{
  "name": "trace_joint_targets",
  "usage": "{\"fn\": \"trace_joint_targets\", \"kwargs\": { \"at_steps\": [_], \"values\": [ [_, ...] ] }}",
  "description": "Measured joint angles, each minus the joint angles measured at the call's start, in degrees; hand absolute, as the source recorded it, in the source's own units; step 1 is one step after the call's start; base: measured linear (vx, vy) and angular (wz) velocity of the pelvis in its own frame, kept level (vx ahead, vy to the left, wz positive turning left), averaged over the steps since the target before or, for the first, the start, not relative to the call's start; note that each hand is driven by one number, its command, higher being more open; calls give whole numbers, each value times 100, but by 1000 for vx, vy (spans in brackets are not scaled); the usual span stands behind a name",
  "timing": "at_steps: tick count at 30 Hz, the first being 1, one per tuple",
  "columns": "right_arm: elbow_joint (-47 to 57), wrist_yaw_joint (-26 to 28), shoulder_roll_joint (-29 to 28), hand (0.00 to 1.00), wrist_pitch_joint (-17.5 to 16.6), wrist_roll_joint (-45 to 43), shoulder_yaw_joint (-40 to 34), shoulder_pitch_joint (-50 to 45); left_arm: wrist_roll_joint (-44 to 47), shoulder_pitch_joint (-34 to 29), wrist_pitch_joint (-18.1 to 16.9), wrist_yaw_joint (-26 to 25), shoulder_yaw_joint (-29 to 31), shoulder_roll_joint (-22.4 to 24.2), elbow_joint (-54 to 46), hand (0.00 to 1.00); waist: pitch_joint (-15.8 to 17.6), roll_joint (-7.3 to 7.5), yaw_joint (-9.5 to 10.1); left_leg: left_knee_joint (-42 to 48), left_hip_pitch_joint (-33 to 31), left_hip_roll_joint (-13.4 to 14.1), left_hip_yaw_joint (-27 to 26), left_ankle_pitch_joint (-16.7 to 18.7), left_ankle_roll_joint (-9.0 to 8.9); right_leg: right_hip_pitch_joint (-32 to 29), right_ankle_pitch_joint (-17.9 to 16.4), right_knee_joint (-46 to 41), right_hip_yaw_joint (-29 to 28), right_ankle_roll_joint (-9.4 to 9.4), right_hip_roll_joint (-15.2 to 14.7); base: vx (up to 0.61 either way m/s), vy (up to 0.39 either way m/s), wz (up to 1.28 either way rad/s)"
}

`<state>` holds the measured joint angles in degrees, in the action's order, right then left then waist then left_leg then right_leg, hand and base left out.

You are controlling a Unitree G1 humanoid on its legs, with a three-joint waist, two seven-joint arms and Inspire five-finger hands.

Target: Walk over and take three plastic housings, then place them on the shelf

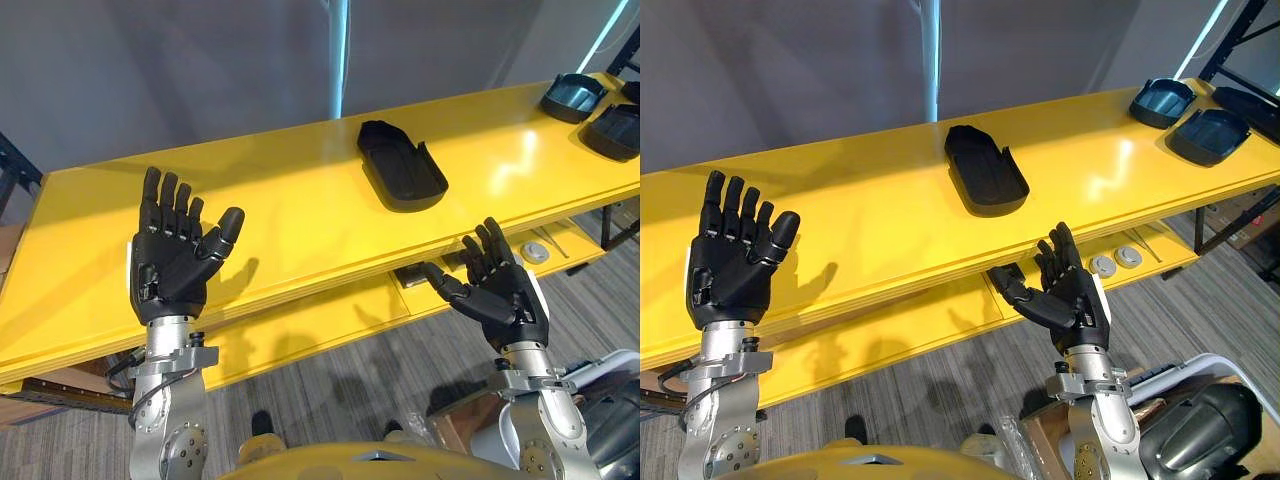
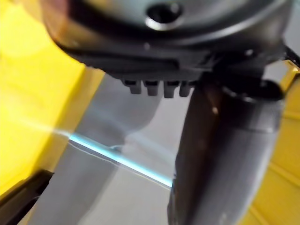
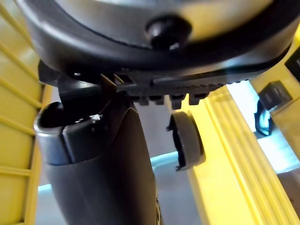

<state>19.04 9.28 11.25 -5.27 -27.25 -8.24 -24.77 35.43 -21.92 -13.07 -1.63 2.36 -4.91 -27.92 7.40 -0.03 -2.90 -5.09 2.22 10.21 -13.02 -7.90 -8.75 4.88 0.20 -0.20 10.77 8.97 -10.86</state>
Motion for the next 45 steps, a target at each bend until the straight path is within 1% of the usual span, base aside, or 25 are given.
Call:
{"fn": "trace_joint_targets", "kwargs": {
  "at_steps": [4,6,9,12,17,22,24,33,37,41,45],
  "values": [
    [-10,-223,270,100,-6,192,51,453,1,163,-1,-198,-102,-27,26,100,14,7,6,11,-139,-2,18,-35,34,-141,3,-36,3,0,0,-7,-1,4],
    [-52,-393,381,100,-15,291,105,771,26,319,0,-220,-207,-54,60,100,49,14,79,18,-193,-4,37,-55,40,-192,24,-74,5,28,0,14,-1,4],
    [-318,-620,383,100,-162,463,152,1223,108,456,-1,-230,-258,-71,109,100,94,39,102,17,-199,-11,82,-55,40,-187,26,-78,26,30,0,6,-6,7],
    [-440,-757,384,100,-193,660,160,1520,222,574,-2,-257,-260,-73,232,100,186,27,126,19,-235,-19,129,-86,42,-164,26,-86,67,28,-2,7,-5,7],
    [-763,-812,436,100,-190,665,162,1723,248,632,-1,-272,-316,-79,592,100,223,30,118,18,-274,-30,241,-104,47,-126,10,-110,172,7,-3,0,-9,12],
    [-1179,-940,475,100,-177,664,155,1949,346,630,1,-273,-387,-87,619,100,350,8,125,14,-270,-36,374,-137,62,-65,-31,-181,292,-16,-6,-43,-8,12],
    [-1298,-975,475,100,-137,663,156,1953,463,616,1,-275,-365,-86,620,100,353,2,156,9,-270,-36,411,-150,65,-46,-45,-189,326,-33,-6,-40,-7,7],
    [-1824,-988,476,100,-122,665,146,2237,478,539,60,-258,-83,-80,765,100,354,6,263,3,-258,-47,546,-205,73,38,-45,-186,448,-34,-7,-36,-7,7],
    [-2132,-1017,478,100,-112,665,150,2455,502,343,61,-257,57,-78,799,100,354,7,293,5,-258,-55,573,-227,81,60,-41,-184,467,-29,-11,-13,-3,2],
    [-2384,-1168,480,100,-112,672,149,2612,502,323,75,-226,68,-77,821,100,354,6,319,2,-226,-63,629,-247,84,131,-38,-182,513,-24,-12,-22,-10,5],
    [-2587,-1284,487,100,-112,680,149,2700,503,323,75,-148,70,-76,824,100,354,5,385,-2,-181,-64,680,-247,74,217,-49,-167,584,-34,-10,-41,-16,6]
  ]
}}
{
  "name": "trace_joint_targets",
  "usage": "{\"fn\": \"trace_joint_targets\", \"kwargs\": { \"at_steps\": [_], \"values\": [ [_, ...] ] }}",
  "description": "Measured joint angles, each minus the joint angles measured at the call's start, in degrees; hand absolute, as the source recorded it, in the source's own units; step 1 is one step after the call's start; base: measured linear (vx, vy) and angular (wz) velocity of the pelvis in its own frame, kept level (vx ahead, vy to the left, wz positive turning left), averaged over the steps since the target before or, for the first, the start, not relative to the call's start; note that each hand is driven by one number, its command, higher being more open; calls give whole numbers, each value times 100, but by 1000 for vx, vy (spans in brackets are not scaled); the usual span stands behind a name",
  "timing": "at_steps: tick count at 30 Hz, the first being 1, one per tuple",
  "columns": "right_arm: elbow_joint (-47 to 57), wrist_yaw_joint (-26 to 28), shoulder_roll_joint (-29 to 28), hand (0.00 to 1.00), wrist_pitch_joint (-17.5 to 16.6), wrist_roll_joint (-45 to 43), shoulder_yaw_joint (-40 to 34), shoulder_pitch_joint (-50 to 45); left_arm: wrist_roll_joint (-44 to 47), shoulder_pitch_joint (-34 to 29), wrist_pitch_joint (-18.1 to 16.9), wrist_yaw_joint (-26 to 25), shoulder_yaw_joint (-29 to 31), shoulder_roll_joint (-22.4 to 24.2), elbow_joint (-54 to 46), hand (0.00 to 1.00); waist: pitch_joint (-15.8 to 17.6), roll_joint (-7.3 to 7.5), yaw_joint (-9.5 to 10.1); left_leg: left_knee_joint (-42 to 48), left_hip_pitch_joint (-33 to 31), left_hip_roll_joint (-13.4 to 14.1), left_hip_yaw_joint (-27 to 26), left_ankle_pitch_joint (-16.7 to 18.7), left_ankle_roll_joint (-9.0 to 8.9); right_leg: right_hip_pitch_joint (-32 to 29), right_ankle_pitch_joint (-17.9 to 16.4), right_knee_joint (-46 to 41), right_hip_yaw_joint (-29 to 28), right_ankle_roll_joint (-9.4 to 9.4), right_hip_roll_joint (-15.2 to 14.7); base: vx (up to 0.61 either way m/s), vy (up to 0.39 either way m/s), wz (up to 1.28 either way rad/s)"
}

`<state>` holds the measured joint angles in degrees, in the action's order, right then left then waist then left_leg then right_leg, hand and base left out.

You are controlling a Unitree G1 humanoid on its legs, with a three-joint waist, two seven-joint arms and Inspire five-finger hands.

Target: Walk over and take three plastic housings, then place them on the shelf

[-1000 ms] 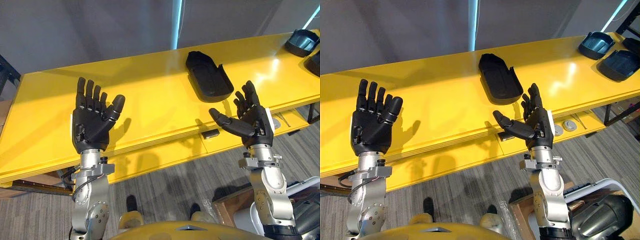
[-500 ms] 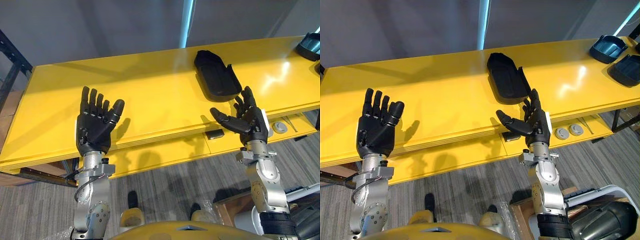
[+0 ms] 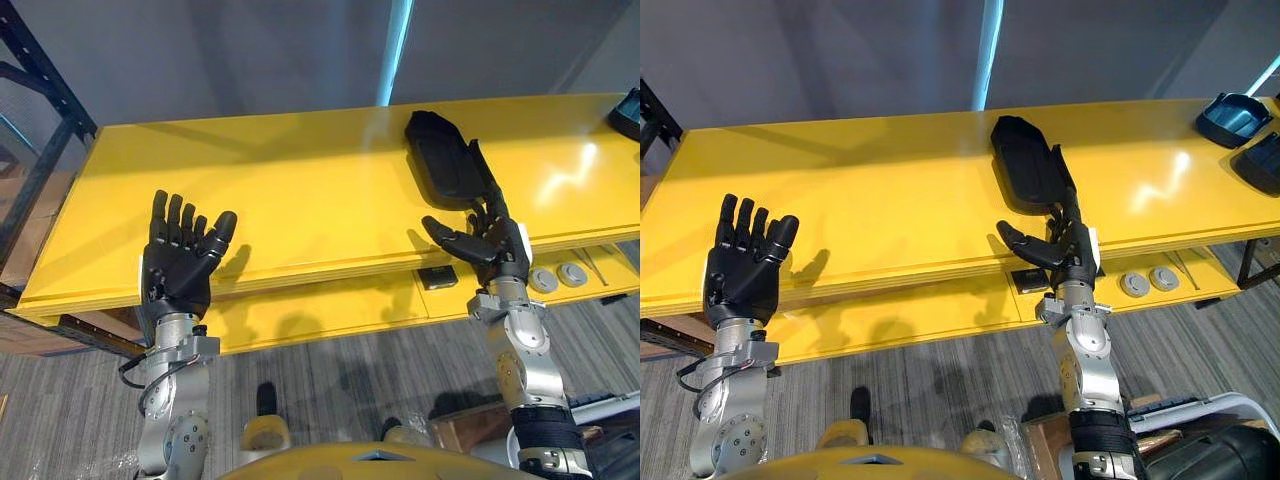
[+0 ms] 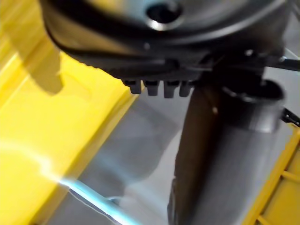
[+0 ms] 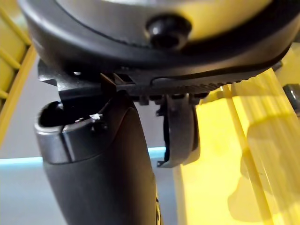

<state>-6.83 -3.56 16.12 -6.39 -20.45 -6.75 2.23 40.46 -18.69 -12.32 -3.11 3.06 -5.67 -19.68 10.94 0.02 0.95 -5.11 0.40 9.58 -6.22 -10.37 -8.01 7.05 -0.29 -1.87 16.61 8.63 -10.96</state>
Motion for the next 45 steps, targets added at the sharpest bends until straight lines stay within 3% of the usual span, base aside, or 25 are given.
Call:
{"fn": "trace_joint_targets", "kwargs": {
  "at_steps": [14,26,33,37,41,45],
  "values": [
    [-629,-208,229,100,77,-34,17,545,67,-4,11,195,-32,-3,3,100,-5,-20,59,1,-21,-9,59,-55,23,20,11,-5,53,10,0,-16,-4,2],
    [-526,-206,217,100,67,-31,16,492,191,-6,23,373,-40,-1,8,100,-21,-90,53,-2,-22,-13,83,-23,-16,36,10,22,71,10,0,0,0,0],
    [1699,143,-326,100,36,-17,-11,-872,190,-143,-52,518,-25,90,-178,100,-111,-174,-32,2,-17,-2,-65,6,-8,15,47,130,-14,60,6,39,-14,-7],
    [1872,-17,-689,100,-21,208,11,-1203,181,-130,-71,685,-95,119,-521,100,-165,-127,-138,4,62,5,-213,57,-20,-4,50,121,-160,62,-1,35,-12,-17],
    [1884,-343,-868,100,-34,200,12,-1574,181,-83,-111,1016,-553,117,-776,100,-280,-135,-151,0,229,9,-514,150,-26,-57,50,112,-442,64,-25,0,4,-37],
    [2289,-779,-1229,100,-102,209,9,-2333,182,-59,-20,1191,-1186,107,-783,100,-431,-191,-405,0,372,28,-982,268,-21,-279,51,100,-903,58,-32,-7,13,-48]
  ]
}}
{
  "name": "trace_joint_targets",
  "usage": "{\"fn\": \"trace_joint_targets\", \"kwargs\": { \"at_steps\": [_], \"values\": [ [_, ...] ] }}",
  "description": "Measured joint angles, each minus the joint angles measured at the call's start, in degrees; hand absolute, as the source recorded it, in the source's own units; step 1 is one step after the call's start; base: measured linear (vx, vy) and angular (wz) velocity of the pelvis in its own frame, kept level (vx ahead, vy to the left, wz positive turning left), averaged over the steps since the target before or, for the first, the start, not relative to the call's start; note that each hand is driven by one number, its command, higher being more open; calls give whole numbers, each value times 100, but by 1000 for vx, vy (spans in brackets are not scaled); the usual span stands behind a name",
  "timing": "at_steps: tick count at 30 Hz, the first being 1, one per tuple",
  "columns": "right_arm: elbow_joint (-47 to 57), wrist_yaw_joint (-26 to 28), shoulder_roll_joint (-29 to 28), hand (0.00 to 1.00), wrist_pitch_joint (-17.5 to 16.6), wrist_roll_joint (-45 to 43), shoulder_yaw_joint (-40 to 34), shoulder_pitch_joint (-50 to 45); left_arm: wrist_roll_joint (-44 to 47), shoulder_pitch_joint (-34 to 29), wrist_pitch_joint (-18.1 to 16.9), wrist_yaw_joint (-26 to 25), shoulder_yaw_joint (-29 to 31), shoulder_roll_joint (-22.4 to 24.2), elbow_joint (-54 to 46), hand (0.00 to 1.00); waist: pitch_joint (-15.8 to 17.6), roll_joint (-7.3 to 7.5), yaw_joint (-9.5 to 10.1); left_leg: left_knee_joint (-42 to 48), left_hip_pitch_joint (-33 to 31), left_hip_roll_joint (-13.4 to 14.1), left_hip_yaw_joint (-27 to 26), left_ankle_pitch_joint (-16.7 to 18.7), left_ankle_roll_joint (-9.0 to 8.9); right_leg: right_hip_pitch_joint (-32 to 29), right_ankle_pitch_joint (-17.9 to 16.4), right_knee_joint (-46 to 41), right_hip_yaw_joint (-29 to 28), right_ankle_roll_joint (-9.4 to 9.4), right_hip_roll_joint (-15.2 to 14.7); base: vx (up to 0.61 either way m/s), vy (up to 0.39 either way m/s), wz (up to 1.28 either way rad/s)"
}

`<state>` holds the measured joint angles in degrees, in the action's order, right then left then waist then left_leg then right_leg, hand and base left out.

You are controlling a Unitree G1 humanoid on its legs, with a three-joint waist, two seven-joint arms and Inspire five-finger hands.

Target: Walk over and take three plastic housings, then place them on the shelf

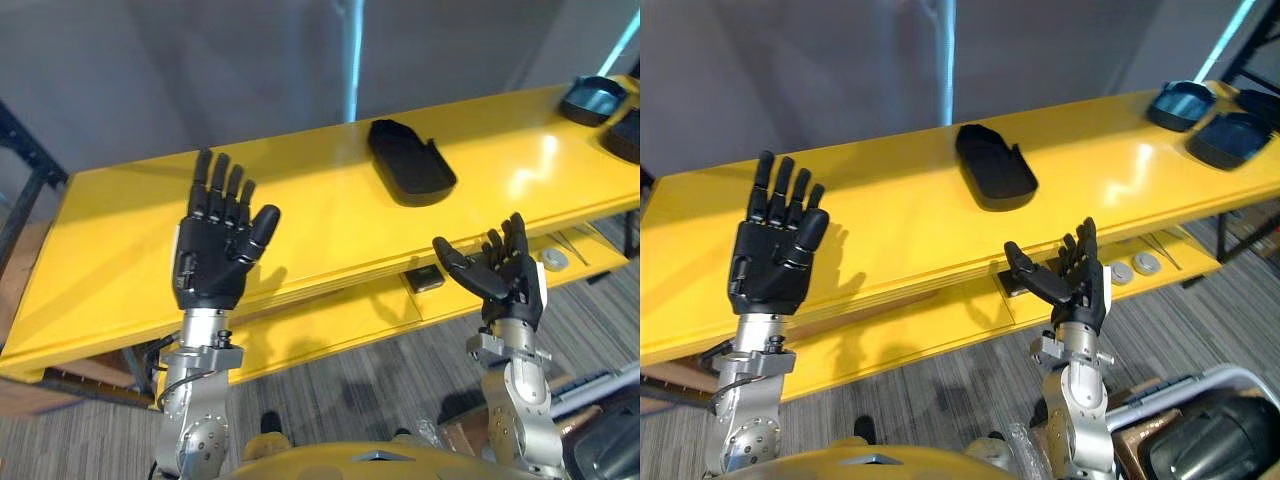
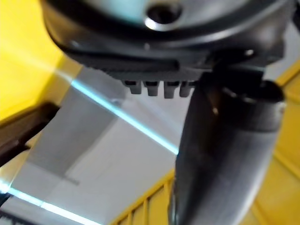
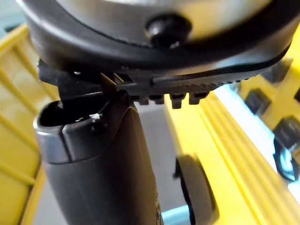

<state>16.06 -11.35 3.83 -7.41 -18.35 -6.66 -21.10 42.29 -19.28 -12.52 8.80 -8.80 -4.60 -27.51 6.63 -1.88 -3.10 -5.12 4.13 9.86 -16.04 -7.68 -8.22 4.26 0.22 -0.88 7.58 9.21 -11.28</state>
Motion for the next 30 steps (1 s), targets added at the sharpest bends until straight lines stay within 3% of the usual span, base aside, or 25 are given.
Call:
{"fn": "trace_joint_targets", "kwargs": {
  "at_steps": [4,9,14,16,18,21,24,26,30],
  "values": [
    [305,-76,-126,100,-110,-2,-215,-709,3,125,164,-23,-381,-138,20,100,-48,31,-277,0,134,52,-559,152,-69,-300,58,-7,-561,11,64,1,23,-84],
    [326,-284,-184,100,-172,327,-783,-1535,7,491,166,-420,-836,-334,502,100,-153,94,-793,22,605,260,-1673,351,-264,-618,249,13,-1611,-32,418,75,-7,-104],
    [326,-316,-188,100,-187,418,-1037,-1828,10,1086,164,-966,-1157,-428,990,100,-172,77,-1170,27,692,401,-2010,415,-345,-644,351,166,-1868,-56,610,62,-29,-43],
    [326,-301,-189,100,-192,409,-1005,-1839,10,1181,164,-1088,-1181,-434,1029,100,-171,66,-1211,67,672,444,-2011,453,-334,-678,351,172,-1880,-57,657,25,-26,-8],
    [326,-249,-177,100,-226,407,-953,-1773,9,1245,162,-1235,-1134,-442,1028,100,-168,71,-1093,535,407,454,-1545,862,-278,-784,367,112,-2006,-79,680,9,0,-32],
    [312,-104,157,100,-306,394,-620,-1197,9,833,161,-1382,-600,-445,924,100,-59,-83,-613,1760,9,71,388,2126,99,-811,384,54,-2656,-121,882,-2,93,-100],
    [42,-110,528,100,-311,403,-370,-740,8,539,158,-1275,-185,-437,888,100,4,-275,-469,2310,-144,37,657,2493,221,-825,387,-9,-2844,-109,951,15,122,-48],
    [-281,-165,531,100,-310,384,-236,-551,9,521,121,-1124,-95,-447,887,100,66,-299,-346,2499,-191,-7,723,2569,236,-857,386,-107,-2837,-96,924,-26,144,-3],
    [-408,-117,229,100,-309,388,331,-690,-4,505,-1,-985,-265,-435,633,100,428,-117,-308,2902,-215,-141,899,2761,301,-1024,277,-678,-2852,-33,932,-91,101,-13]
  ]
}}
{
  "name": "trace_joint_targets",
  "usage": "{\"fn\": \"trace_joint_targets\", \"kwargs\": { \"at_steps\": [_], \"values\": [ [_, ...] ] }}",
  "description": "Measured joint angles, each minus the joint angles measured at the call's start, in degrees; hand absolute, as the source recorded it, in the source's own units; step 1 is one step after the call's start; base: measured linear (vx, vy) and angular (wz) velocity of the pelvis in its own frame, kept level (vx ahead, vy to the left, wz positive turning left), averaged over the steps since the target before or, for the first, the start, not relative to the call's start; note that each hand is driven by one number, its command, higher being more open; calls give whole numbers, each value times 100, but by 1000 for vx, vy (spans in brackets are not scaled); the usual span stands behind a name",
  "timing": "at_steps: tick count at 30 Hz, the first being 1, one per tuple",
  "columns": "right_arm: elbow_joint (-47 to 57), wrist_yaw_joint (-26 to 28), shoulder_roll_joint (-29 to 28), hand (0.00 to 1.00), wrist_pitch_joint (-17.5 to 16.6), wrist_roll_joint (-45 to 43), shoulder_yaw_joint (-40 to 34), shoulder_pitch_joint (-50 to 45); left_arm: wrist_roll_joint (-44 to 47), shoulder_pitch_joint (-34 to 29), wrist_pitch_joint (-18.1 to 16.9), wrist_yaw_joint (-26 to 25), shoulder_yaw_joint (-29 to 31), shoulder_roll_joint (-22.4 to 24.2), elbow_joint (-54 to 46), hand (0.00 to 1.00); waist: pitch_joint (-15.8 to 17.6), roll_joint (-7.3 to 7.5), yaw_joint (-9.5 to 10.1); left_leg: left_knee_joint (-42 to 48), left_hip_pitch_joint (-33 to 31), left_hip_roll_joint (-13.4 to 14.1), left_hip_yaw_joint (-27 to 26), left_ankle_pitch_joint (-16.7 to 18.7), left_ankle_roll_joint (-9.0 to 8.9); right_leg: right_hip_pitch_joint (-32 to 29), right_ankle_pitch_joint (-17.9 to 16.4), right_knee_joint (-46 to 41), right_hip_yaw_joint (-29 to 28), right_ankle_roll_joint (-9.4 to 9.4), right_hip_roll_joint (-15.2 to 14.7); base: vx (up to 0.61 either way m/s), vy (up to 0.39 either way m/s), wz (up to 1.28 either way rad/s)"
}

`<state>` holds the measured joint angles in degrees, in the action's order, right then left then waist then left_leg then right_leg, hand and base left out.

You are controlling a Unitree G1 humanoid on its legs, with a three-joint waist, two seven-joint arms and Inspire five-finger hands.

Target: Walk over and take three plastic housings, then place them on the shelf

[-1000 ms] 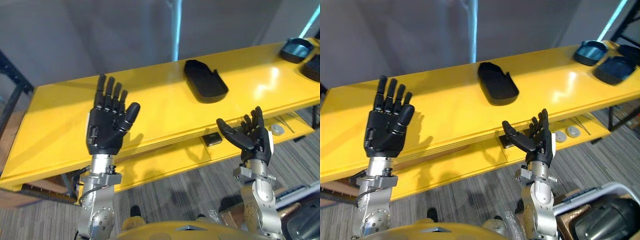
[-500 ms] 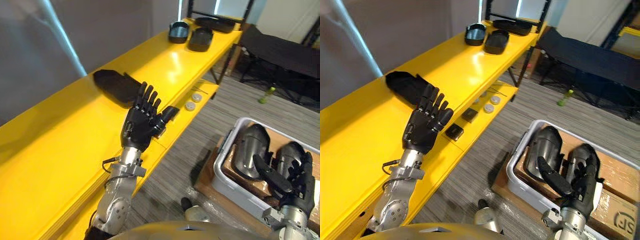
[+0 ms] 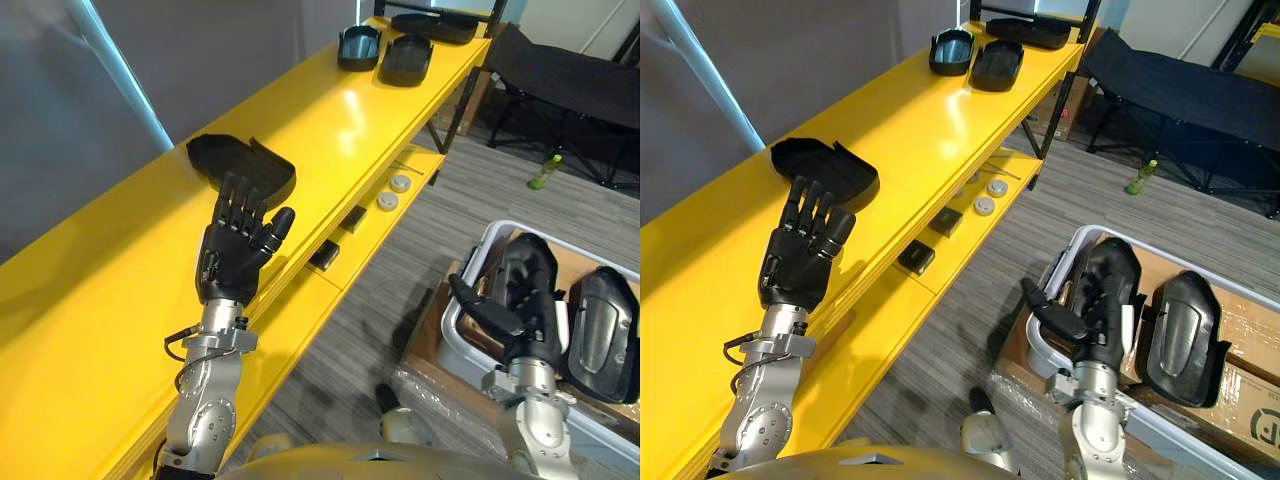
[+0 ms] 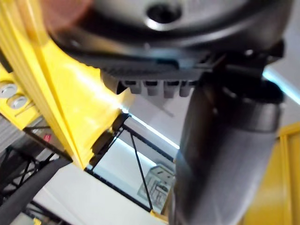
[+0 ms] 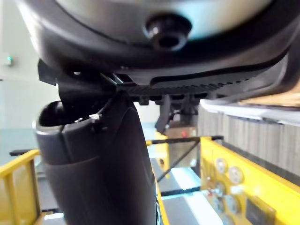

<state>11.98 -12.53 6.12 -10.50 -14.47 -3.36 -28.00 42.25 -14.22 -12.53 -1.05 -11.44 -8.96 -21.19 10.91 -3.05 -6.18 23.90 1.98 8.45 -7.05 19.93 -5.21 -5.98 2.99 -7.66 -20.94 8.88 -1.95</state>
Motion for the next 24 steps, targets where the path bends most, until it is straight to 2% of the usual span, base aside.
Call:
{"fn": "trace_joint_targets", "kwargs": {
  "at_steps": [4,5,6,7,9,10,11,12,13,14,15,16,17,18,19,20,21,22,23,24],
  "values": [
    [21,411,-160,100,-41,-125,261,-281,-122,-106,9,49,-421,-22,-173,100,263,217,29,407,37,-42,-410,215,150,-30,137,-61,191,112,-99,-188,76,-60],
    [22,516,-147,100,-60,-283,326,-248,-268,-107,69,14,-481,-61,-142,100,293,222,3,366,-2,-28,-603,134,271,-50,186,132,285,-79,-205,-229,40,-61],
    [22,538,-54,100,-95,-308,453,-55,-328,-95,81,-12,-431,-53,-135,100,309,194,46,318,-99,56,-816,19,310,-419,-51,-386,765,-399,-347,-223,26,-63],
    [21,532,28,100,-99,-370,566,78,-326,-91,83,-25,-385,-74,-115,100,306,191,73,260,-127,88,-925,-58,314,-611,-134,-839,1053,-514,-401,-188,-16,-61],
    [-93,295,328,100,-121,-383,1195,796,-230,-54,127,-36,-244,-101,31,100,305,160,211,-29,-140,257,-1083,-420,265,-817,-547,-2432,2013,-961,-826,-91,-81,-34],
    [-191,183,354,100,-136,-380,1362,1025,-230,-29,134,-36,-210,-95,100,100,298,136,255,-47,-155,341,-1102,-482,230,-797,-635,-2777,2212,-1093,-971,-34,-166,-30],
    [-518,-32,344,100,-160,-354,1680,1475,-228,-11,135,-35,-137,-90,219,100,285,121,405,-43,-170,517,-1164,-567,130,-680,-732,-3309,2508,-1233,-1326,-63,-303,-41],
    [-868,-189,285,100,-159,-142,1932,1882,-172,-12,136,-10,-82,-84,327,100,263,105,559,4,-201,695,-1207,-637,6,-474,-732,-3492,2653,-1233,-1714,-68,-343,-46],
    [-977,-228,240,100,-159,-106,2011,2002,-119,-17,146,5,-69,-81,345,100,255,115,631,28,-231,774,-1216,-674,-59,-388,-725,-3474,2690,-1229,-1913,-59,-335,-37],
    [-1067,-279,166,100,-159,21,2087,2091,-22,-32,147,53,-51,-76,341,100,195,206,692,116,-332,883,-1213,-733,-165,-275,-644,-3268,2727,-1205,-2181,-73,-446,-39],
    [-1144,-288,31,100,-158,179,2089,2090,67,-39,180,145,-7,-97,334,100,112,237,747,219,-557,1056,-1160,-838,-401,-142,-278,-2591,2726,-882,-2198,-87,-476,-42],
    [-1181,-315,49,100,-148,240,2071,2072,74,-61,256,157,0,-15,342,100,59,149,756,123,-595,1195,-1109,-912,-446,-103,-492,-2423,2862,-750,-2043,-72,-560,-62],
    [-1186,-315,97,100,-135,243,2020,1986,95,-132,330,189,-40,82,337,100,-25,13,766,-142,-554,1357,-1070,-1082,-562,-73,-662,-2166,2966,-477,-1818,-4,-457,-73],
    [-1177,-285,156,100,-134,238,1852,1798,178,-156,427,269,-150,140,321,100,-52,-22,706,-434,-420,1478,-1080,-1330,-678,27,-931,-1878,3153,-17,-1687,22,-440,-76],
    [-1177,-258,195,100,-128,236,1766,1715,202,-153,477,308,-190,173,319,100,-51,-21,664,-511,-352,1530,-1097,-1396,-723,55,-1046,-1813,3254,159,-1644,27,-433,-65],
    [-1177,-191,305,100,-105,225,1578,1532,214,-153,619,343,-253,267,320,100,-72,-56,517,-536,-316,1665,-1103,-1520,-707,108,-1283,-1713,3387,334,-1521,19,-383,-44],
    [-1178,-133,406,100,-101,221,1323,1335,219,-152,721,347,-323,341,323,100,-68,-101,324,-445,-341,1806,-1035,-1730,-601,164,-1357,-1645,3424,268,-1362,21,-353,-32],
    [-1177,-114,445,100,-102,221,1218,1210,232,-154,776,347,-353,359,323,100,-63,-98,244,-352,-368,1846,-993,-1887,-481,239,-1359,-1586,3444,255,-1313,24,-299,-21],
    [-1165,-56,492,100,-110,222,1054,954,292,-161,819,371,-406,359,327,100,-11,0,126,-37,-454,1897,-978,-2154,-165,456,-1367,-1426,3458,178,-1280,5,-239,-27],
    [-1069,-18,564,100,-129,221,911,689,298,-163,819,458,-489,375,334,100,-2,48,127,156,-467,1834,-943,-2015,-224,546,-1387,-1278,3435,119,-1321,-12,-169,-39]
  ]
}}
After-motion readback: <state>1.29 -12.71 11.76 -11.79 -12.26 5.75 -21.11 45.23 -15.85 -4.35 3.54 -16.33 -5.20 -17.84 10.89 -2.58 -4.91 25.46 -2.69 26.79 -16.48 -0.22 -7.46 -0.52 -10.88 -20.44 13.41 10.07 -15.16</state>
